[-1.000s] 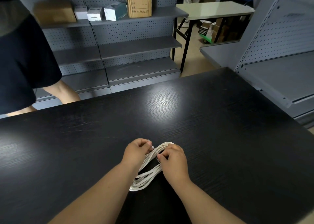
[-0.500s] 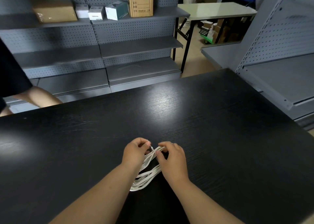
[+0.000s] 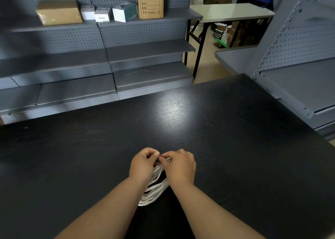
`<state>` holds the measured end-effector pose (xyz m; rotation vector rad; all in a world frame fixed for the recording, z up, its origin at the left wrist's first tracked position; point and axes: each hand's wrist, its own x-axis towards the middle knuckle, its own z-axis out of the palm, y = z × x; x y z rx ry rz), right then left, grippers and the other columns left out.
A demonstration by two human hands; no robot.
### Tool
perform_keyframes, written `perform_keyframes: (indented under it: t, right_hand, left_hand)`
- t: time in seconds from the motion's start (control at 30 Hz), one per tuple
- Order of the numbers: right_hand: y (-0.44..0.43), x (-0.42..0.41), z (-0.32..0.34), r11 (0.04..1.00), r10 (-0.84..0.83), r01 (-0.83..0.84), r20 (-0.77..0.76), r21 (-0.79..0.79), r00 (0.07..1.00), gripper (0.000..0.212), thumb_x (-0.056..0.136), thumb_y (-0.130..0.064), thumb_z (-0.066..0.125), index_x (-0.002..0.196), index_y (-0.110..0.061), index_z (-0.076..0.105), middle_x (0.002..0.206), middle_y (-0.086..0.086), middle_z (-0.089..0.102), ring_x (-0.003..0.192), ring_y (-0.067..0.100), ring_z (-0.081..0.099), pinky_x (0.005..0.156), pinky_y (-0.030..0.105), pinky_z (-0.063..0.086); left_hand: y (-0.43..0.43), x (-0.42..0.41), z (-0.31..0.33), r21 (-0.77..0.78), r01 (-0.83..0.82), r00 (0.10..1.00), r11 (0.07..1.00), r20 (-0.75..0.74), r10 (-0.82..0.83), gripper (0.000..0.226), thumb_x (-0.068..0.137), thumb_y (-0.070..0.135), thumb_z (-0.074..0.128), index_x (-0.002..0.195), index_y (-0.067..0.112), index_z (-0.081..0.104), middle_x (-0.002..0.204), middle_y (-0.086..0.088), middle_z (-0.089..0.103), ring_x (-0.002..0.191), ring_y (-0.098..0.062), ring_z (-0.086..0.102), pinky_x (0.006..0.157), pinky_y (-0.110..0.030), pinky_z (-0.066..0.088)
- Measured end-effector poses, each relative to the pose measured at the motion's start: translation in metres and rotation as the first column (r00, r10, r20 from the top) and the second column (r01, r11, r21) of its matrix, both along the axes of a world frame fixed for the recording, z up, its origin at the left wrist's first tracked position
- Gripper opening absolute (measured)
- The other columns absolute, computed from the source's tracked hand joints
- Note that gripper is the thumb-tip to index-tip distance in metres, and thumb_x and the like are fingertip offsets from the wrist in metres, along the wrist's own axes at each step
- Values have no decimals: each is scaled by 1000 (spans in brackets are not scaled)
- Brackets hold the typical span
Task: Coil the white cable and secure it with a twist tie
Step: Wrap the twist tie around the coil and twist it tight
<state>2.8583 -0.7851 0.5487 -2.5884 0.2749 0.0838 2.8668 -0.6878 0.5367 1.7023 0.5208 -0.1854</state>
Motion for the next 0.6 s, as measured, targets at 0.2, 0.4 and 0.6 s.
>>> perform_keyframes:
  t: [0.2,0.4,0.6]
  right_hand:
    - [0,1,-1,1000,2,-2,14,-7,1000,18,88,-41,56,100,-33,68,107,-7,60,109,15,43,89,28,37]
    - [-1,-3,-4,1000,14,-14,56,3,998,15,88,-38,57,93,-29,68,101,-7,59,106,14,43,88,27,39]
    - [-4,-9,-9,999,37,-38,95,5,995,14,88,-36,58,94,-29,67,99,-9,58,107,10,43,87,23,39]
  left_hand:
    - [-1,-1,2,32,18,1000,999,-6,-18,15,93,12,54,83,12,65,80,-4,68,76,-15,63,71,-26,50]
    - [-3,-1,2,34,10,1000,999,13,-11,16,93,11,53,80,12,63,74,-4,64,71,-15,59,68,-25,48]
    - [-2,-3,0,45,-8,1000,999,30,6,17,92,15,55,77,15,63,75,-5,65,74,-17,61,74,-34,50]
